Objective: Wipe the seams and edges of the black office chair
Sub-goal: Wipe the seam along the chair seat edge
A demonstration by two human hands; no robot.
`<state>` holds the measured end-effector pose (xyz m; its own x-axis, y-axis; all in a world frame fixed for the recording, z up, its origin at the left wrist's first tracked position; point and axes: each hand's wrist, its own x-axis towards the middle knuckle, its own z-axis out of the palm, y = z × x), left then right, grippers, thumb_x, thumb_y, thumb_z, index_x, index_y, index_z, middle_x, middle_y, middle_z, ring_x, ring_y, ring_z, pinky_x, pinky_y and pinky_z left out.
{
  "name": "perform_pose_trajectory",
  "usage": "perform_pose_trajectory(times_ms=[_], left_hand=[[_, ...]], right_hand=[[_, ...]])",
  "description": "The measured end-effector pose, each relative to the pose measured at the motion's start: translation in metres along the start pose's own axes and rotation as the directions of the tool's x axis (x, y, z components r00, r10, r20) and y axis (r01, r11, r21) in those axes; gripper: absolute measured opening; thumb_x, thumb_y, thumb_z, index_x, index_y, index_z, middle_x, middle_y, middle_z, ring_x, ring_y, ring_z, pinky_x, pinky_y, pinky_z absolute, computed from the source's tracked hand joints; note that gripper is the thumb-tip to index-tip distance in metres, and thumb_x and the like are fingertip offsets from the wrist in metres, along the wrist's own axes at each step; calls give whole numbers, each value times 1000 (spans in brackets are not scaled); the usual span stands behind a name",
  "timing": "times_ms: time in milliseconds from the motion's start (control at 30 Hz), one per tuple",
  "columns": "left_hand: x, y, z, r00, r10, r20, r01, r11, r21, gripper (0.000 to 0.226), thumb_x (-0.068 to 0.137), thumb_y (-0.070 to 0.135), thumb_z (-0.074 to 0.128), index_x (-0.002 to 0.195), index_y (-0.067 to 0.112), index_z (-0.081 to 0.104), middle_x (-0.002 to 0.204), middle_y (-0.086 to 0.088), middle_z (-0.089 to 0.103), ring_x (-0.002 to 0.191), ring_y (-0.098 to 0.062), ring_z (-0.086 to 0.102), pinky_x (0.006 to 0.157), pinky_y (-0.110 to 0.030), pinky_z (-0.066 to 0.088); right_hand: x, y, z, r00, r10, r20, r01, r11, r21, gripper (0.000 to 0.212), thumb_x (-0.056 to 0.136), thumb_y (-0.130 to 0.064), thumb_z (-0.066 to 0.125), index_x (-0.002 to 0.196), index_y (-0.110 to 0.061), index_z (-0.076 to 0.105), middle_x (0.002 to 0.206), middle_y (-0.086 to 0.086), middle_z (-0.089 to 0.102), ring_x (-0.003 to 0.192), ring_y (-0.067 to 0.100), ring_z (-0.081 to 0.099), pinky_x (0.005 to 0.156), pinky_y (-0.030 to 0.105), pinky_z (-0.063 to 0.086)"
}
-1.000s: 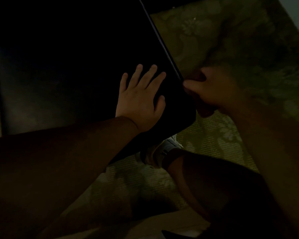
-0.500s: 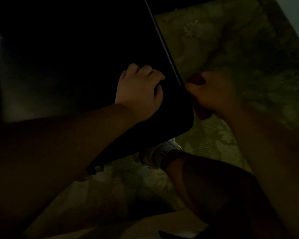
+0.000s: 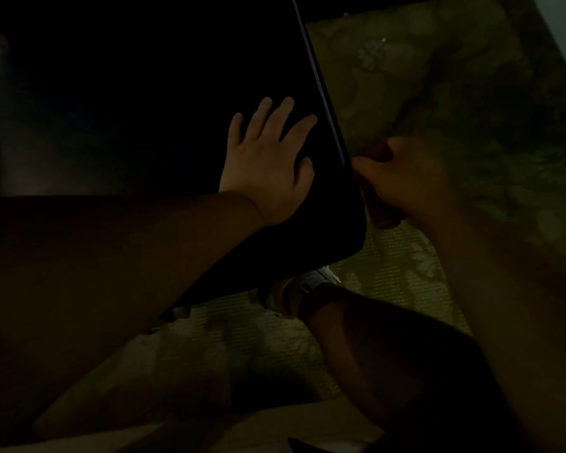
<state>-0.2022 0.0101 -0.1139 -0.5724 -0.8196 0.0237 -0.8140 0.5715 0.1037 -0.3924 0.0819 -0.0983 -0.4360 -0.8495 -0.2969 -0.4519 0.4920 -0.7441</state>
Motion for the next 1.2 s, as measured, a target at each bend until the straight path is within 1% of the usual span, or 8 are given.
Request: perform_pose_trajectory(times_ms=[100, 267, 433, 600, 800, 933, 1067, 1200], left_hand=[[-1, 0, 0, 1000, 5, -1, -5, 1000, -13, 68, 91, 53, 23, 156, 35, 29, 168, -3, 18, 156, -30, 10, 122, -60, 9], [-3, -3, 0, 1000, 24, -1, -24, 1000, -12, 65, 93, 52, 27, 156, 35, 30, 168, -3, 18, 155, -30, 10, 121, -61, 9], [-8, -6, -2, 999, 46, 5, -46, 999, -19, 67, 92, 53, 24, 156, 35, 28, 168, -3, 18, 156, -30, 9, 121, -61, 10], [-13, -11, -1, 997, 77, -14, -77, 997, -21, 66, 92, 51, 29, 155, 33, 32, 167, -3, 22, 155, -30, 12, 121, -60, 11], [-18, -12, -3, 995, 98, -2, -98, 995, -18, 66, 92, 51, 30, 155, 33, 32, 167, -3, 22, 155, -30, 12, 122, -59, 10], [-21, -15, -3, 994, 113, -12, -113, 993, -16, 67, 91, 51, 31, 155, 32, 33, 166, -4, 24, 155, -30, 14, 121, -59, 11], [-23, -18, -3, 992, 129, -10, -129, 991, -26, 66, 92, 50, 31, 155, 32, 33, 166, -4, 24, 155, -30, 14, 121, -60, 11], [-26, -20, -2, 989, 145, -33, -146, 989, -35, 65, 92, 50, 34, 154, 31, 36, 165, -4, 27, 154, -30, 16, 121, -60, 12]], right_hand=[[-2, -4, 3, 996, -54, 71, 52, 998, 31, 29, 81, -37, 74, 91, -11, 71, 84, 8, 71, 79, 20, 69, 75, 42, 58], [-1, -1, 1, 1000, -9, 21, 9, 1000, -23, 31, 83, -40, 71, 93, -11, 70, 85, 8, 69, 81, 22, 68, 77, 43, 58], [-5, -6, 2, 987, -115, 109, 116, 993, -1, 26, 85, -35, 73, 91, -10, 70, 79, 6, 68, 68, 10, 64, 62, 26, 52], [-6, -2, 2, 992, -61, 108, 60, 998, 16, 30, 86, -34, 72, 98, -7, 68, 90, 13, 68, 83, 24, 66, 78, 44, 55], [-6, -4, 6, 990, -87, 108, 88, 996, -8, 26, 85, -34, 73, 91, -9, 68, 81, 9, 67, 76, 21, 66, 71, 38, 54], [-8, -4, 8, 976, -112, 186, 103, 993, 57, 14, 83, -33, 75, 77, -24, 67, 73, -1, 67, 68, 13, 65, 64, 32, 52], [-5, -2, 6, 991, -59, 120, 56, 998, 28, 24, 83, -33, 74, 91, -11, 69, 86, 11, 69, 81, 26, 68, 75, 44, 56], [-12, -10, 12, 963, -153, 223, 140, 988, 71, 19, 83, -32, 75, 91, -16, 70, 85, 6, 70, 79, 20, 68, 72, 37, 54]])
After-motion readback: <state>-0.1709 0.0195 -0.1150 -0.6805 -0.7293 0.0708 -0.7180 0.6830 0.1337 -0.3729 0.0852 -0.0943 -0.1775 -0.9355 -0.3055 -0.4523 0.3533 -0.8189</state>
